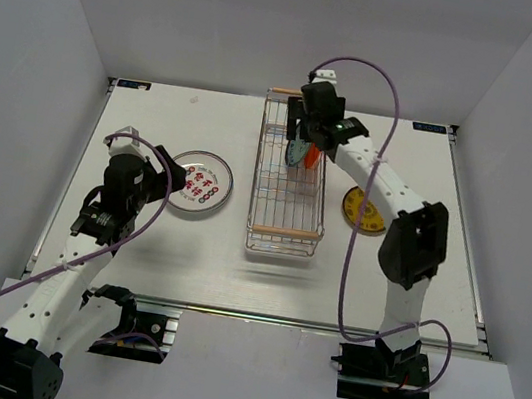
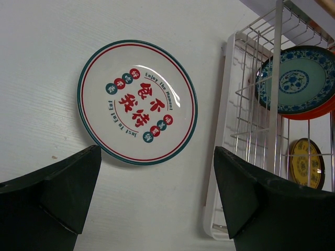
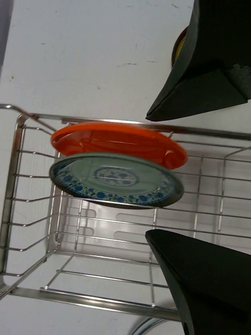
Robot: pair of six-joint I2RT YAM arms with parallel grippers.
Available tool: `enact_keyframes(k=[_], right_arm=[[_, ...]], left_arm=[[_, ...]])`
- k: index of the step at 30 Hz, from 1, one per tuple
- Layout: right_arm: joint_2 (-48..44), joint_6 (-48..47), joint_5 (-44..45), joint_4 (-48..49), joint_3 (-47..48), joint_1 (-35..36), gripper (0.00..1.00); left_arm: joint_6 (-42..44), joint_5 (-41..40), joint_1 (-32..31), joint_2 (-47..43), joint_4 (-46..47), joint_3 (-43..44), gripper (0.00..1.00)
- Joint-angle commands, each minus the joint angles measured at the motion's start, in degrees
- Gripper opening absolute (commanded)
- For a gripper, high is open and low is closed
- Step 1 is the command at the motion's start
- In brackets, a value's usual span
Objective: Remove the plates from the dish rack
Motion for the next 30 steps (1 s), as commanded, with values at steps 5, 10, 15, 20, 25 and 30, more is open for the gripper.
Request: enact_keyframes(k=[5,10,15,20,25,30], right_arm=[[7.6,-3.1,12.5,-2.2,11.0,4.0,0.89],[10.0,-2.6,14.5,-1.5,12.1,4.7,0.89],[12.0,-1.1,16.3,-1.9,13.6,4.5,0.89],[13.8,-0.2,18.0,-2.6,13.9,4.3,0.89],[14.6,0.1,17.0,-1.5,13.7,4.2,0.88],[15.6,1.6,16.2,-0.4,13.5,4.0,0.79]], left_arm=[[0.3,0.5,-0.2,-0.1,0.0,0.5,0.98],[0.2,0.7,-0.2,0.5,-0.1,0.6,0.98],[0.2,0.8,-0.2,0.7,0.0,0.3,0.98],[0.2,1.0,-0.2,0.8,0.2,0.1,0.98],[0.2,1.0,-0.2,1.2,0.2,0.3,0.98],[0.1,0.9,-0.2,1.6,-0.1,0.4,0.98]])
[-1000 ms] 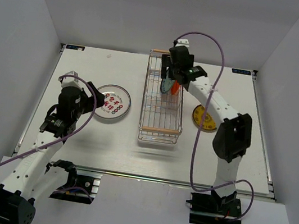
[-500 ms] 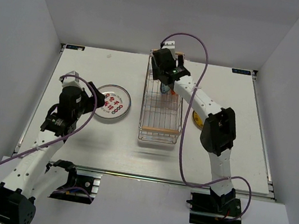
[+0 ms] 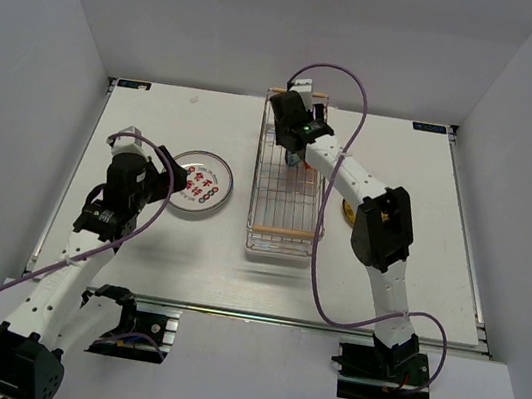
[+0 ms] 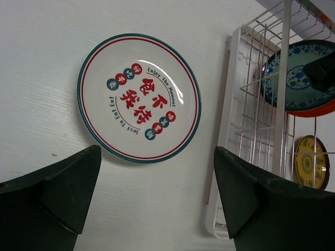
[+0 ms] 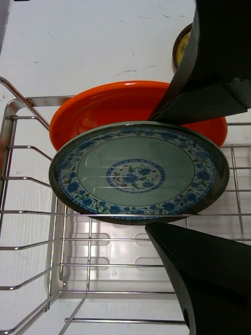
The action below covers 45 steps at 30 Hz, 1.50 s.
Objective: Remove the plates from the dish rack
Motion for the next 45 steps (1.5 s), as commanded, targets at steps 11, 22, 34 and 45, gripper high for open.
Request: enact_keyframes(k=[11,22,34,45], right_arm=[[-1.2,6.5,3.9,2.8,-0.6,-1.6,0.47],[-4.2,3.5,6.7,6.5,-2.8,-1.9,0.13],[-12.3,-5.4,7.4,11.6,-3.3,-1.6,0.00],[-27.8,-6.2,-3.9,15.7,-11.6,-3.0,0.00]], left_arm=[[-0.1,2.3,-0.2,0.6,0.1,0.8,0.98],[-0.8,1.3,-0.2,0.3,-1.0,1.7,0.98],[-1.9,0.8,-0.2,-0.1,-2.1,2.7,0.98],[-2.9,0.5,-0.2,-0.4,-3.4,4.0,0.98]])
